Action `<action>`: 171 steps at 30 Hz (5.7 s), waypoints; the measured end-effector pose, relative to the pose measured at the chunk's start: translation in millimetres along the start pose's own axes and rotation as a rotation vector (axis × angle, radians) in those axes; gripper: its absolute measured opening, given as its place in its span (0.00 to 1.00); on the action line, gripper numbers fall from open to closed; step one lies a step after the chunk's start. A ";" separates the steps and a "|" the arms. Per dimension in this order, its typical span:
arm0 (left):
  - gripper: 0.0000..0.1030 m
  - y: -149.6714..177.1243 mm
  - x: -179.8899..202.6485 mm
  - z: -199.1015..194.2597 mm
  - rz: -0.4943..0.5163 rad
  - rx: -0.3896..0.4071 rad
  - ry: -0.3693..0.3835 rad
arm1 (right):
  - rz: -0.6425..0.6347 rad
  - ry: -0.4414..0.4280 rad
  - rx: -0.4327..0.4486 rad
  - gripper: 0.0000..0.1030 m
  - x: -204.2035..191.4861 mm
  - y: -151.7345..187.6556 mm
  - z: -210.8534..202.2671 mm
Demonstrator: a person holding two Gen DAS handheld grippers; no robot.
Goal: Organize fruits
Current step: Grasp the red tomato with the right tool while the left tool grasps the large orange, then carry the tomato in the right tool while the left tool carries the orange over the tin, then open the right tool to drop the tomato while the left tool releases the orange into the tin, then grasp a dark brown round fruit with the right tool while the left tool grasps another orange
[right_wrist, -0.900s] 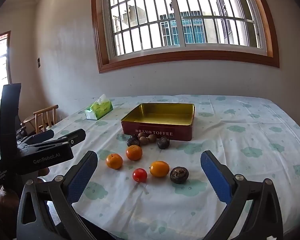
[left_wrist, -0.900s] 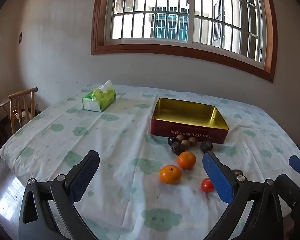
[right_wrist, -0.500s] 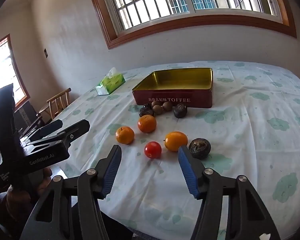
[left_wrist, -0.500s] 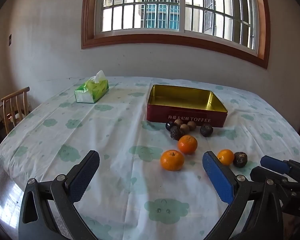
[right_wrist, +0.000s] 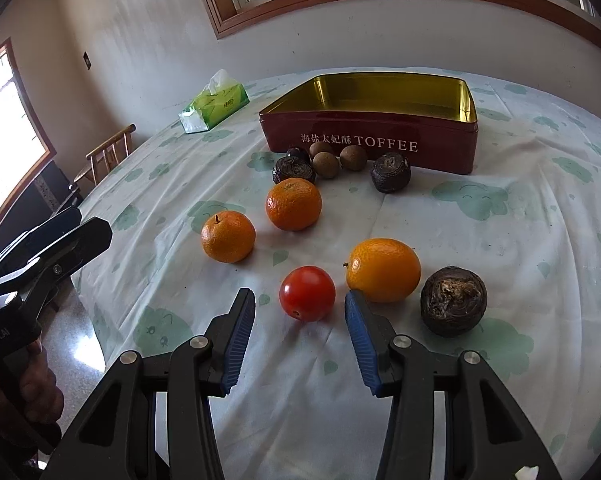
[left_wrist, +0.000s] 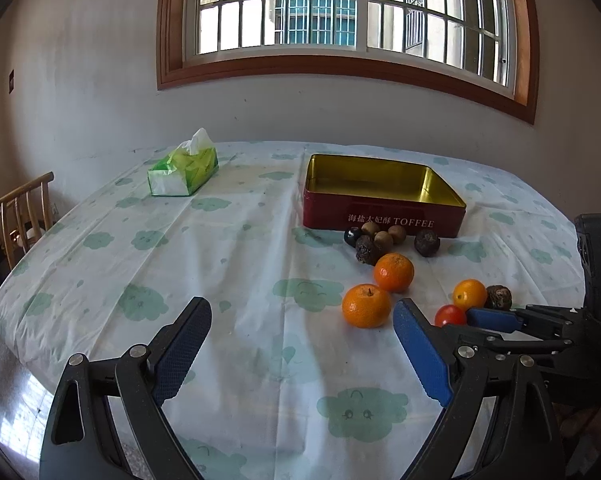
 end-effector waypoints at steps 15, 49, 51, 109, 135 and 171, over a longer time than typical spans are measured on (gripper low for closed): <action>0.82 -5.1 19.3 47.3 0.019 -0.055 0.136 | -0.052 0.056 0.141 0.26 4.4 -11.3 -35.1; 0.40 5.6 26.4 90.3 0.062 -0.123 0.099 | 0.044 0.093 0.183 0.26 47.6 -18.4 -55.4; 0.40 -0.7 24.8 89.8 0.056 -0.117 0.087 | 0.038 0.090 0.183 0.26 46.3 -19.7 -54.4; 0.40 -98.7 32.8 190.8 0.132 -0.030 0.037 | -0.042 0.071 0.202 0.26 77.7 -142.1 44.9; 0.42 -79.8 31.3 297.4 0.185 -0.153 0.032 | -0.034 0.068 0.057 0.29 121.0 -150.8 127.6; 0.70 -34.5 29.6 119.9 -0.011 -0.117 0.171 | -0.085 -0.063 0.061 0.44 80.4 -19.9 -47.9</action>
Point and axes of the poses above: each gripper's, at about its wrist camera, not at the fingertips, and z roughly the way its jaws point, x to its right, y to its underside, the point moved 6 cm from there along z, roughly the way its jaws point, and after that the axes turned 14 degrees about x, right-handed, at the moved point
